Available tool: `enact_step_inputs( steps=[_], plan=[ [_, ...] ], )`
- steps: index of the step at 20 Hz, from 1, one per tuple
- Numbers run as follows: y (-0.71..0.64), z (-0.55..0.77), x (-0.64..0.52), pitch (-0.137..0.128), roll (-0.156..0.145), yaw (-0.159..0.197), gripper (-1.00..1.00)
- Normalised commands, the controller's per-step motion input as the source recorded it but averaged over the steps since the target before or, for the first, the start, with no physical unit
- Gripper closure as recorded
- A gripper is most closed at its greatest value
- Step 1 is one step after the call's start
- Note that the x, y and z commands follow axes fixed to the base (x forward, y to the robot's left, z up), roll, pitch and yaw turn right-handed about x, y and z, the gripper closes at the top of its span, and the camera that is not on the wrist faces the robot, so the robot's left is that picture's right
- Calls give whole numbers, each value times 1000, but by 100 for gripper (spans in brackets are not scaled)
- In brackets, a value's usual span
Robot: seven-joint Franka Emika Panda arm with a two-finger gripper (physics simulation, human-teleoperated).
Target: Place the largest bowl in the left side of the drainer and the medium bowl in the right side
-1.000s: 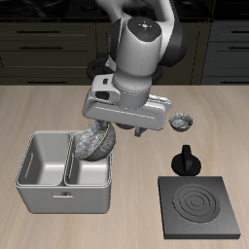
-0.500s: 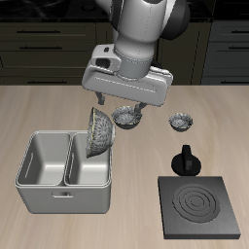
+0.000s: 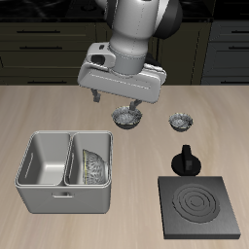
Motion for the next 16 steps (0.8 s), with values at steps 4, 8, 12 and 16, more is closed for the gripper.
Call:
enact_step_inputs(
  steps=[4, 8, 12, 16],
  plan=[
    [65, -107, -268, 6, 53, -7, -100],
    [168, -102, -508, -11, 90, 24, -100],
    [83, -108, -492, -3, 88, 52, -100],
    [-39, -91, -291, 19, 57, -12, -100]
  ],
)
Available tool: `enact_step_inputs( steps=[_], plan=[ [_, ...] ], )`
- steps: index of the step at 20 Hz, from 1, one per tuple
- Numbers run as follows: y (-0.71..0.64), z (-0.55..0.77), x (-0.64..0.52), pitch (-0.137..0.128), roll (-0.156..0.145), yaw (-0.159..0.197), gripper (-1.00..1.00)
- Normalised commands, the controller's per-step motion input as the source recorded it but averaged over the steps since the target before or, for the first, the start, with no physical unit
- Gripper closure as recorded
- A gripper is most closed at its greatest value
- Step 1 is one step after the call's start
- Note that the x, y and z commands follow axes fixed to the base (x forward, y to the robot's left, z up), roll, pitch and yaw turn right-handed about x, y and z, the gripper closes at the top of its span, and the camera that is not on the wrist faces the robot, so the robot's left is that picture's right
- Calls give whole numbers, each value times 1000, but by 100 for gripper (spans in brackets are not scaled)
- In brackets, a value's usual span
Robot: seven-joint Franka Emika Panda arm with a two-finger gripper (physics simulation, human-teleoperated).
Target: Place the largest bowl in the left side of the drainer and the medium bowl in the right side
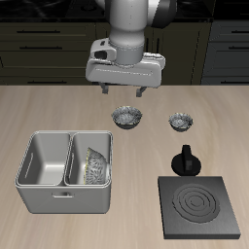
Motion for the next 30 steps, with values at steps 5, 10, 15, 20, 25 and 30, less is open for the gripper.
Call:
enact_step_inputs(
  steps=[5, 10, 15, 20, 25, 30],
  plan=[
    [-30, -130, -444, -26, 54, 35, -100],
    [-77, -156, -510, -56, 2, 3, -100],
    [-175, -248, -567, -54, 3, 16, -100],
    [-246, -270, -392, -26, -9, 20, -100],
    [-195, -262, -220, 9, -13, -13, -100],
    [-7, -283, -168, 13, 1, 17, -100]
  ],
)
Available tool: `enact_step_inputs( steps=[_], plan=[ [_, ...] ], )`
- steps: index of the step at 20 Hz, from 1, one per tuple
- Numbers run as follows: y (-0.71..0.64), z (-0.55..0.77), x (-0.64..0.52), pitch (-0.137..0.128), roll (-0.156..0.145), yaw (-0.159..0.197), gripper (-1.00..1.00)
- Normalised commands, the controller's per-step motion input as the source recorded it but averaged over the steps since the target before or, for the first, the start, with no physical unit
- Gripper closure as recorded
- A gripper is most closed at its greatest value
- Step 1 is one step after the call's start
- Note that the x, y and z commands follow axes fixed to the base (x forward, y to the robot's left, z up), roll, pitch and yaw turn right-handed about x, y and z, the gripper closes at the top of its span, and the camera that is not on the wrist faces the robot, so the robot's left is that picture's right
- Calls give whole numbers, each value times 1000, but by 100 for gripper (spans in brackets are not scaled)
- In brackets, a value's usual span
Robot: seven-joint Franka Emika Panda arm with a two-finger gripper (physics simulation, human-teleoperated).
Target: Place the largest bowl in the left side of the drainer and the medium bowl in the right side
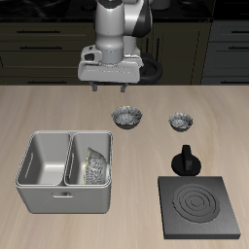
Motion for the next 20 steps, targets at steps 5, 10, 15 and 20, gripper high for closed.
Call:
enact_step_inputs(
  steps=[5, 10, 15, 20],
  plan=[
    [156, -529, -248, 16, 17, 28, -100],
    [55, -444, -234, -7, 29, 5, -100],
    [-91, -147, -58, -23, -9, 17, -100],
    [-191, -162, 50, -2, -45, -18, -100]
  ],
)
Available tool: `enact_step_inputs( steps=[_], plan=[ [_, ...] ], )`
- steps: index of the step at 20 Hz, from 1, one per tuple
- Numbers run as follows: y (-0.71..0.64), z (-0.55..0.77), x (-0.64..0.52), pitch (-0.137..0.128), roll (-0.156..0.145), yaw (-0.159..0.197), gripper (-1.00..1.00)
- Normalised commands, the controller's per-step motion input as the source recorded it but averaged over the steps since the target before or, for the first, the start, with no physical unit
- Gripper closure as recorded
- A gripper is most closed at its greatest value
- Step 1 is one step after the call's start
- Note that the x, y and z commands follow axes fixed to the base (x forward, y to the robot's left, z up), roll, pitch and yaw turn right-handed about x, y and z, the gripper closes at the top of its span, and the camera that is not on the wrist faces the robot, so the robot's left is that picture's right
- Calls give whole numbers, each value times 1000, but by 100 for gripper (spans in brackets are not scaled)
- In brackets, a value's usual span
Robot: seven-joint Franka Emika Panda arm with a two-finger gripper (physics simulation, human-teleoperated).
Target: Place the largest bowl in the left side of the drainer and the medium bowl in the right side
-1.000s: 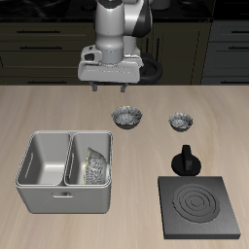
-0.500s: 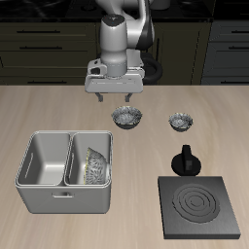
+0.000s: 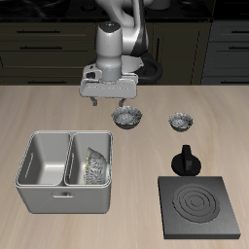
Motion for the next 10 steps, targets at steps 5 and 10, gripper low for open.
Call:
enact_step_inputs(
  steps=[5, 10],
  plan=[
    [-20, -210, 82, 14, -1, -18, -100],
    [66, -297, 151, 51, 31, 1, -100]
  ],
)
